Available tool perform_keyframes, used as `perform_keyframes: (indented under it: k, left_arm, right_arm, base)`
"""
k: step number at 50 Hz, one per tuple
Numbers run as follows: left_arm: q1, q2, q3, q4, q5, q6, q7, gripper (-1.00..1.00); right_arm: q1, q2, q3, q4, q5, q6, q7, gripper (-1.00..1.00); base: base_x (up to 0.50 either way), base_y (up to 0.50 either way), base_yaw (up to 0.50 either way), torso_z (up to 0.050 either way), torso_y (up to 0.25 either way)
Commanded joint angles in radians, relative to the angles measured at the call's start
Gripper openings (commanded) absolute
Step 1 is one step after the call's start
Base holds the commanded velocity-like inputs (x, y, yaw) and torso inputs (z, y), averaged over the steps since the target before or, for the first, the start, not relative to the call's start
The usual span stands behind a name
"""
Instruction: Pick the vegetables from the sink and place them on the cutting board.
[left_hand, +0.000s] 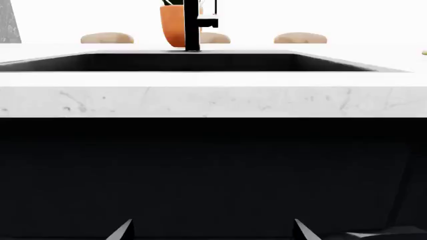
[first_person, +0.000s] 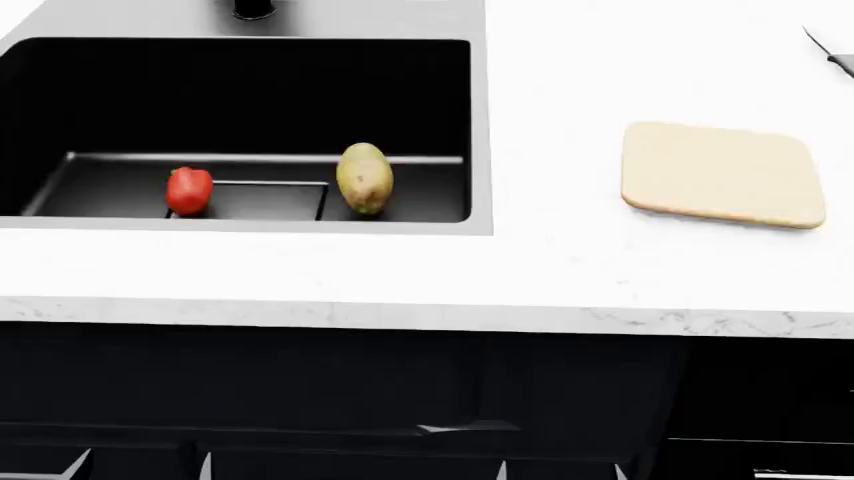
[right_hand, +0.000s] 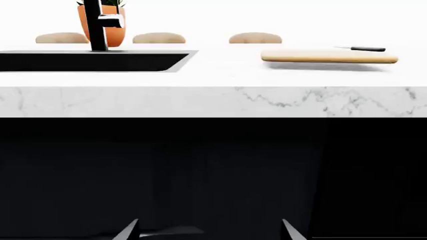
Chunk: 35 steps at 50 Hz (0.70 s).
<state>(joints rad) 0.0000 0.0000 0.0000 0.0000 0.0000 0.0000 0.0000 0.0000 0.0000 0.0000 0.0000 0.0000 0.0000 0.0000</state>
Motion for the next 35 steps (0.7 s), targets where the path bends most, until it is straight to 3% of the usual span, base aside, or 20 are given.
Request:
perform_keyframes:
  k: [1, 11, 35]
  left_arm:
    - [-0.006, -0.014, 0.023, -0.001, -0.011, -0.004, -0.023, 1.00]
    - [-0.012, -0.043, 0.060, -0.008, -0.038, -0.005, -0.061, 1.00]
    - [-0.005, -0.086, 0.098, -0.009, -0.074, -0.015, -0.096, 1.00]
  right_arm:
    - [-0.002, 0.015, -0.018, 0.003, 0.022, -0.006, 0.018, 1.00]
    - [0.002, 0.046, -0.053, 0.015, 0.069, -0.012, 0.037, 1.00]
    - [0.006, 0.081, -0.094, 0.017, 0.094, -0.020, 0.083, 1.00]
  base:
    - [0.00, 0.00, 0.00, 0.000, 0.000]
    - [0.00, 0.00, 0.00, 0.000, 0.000]
    - [0.00, 0.47, 0.00, 0.000, 0.000]
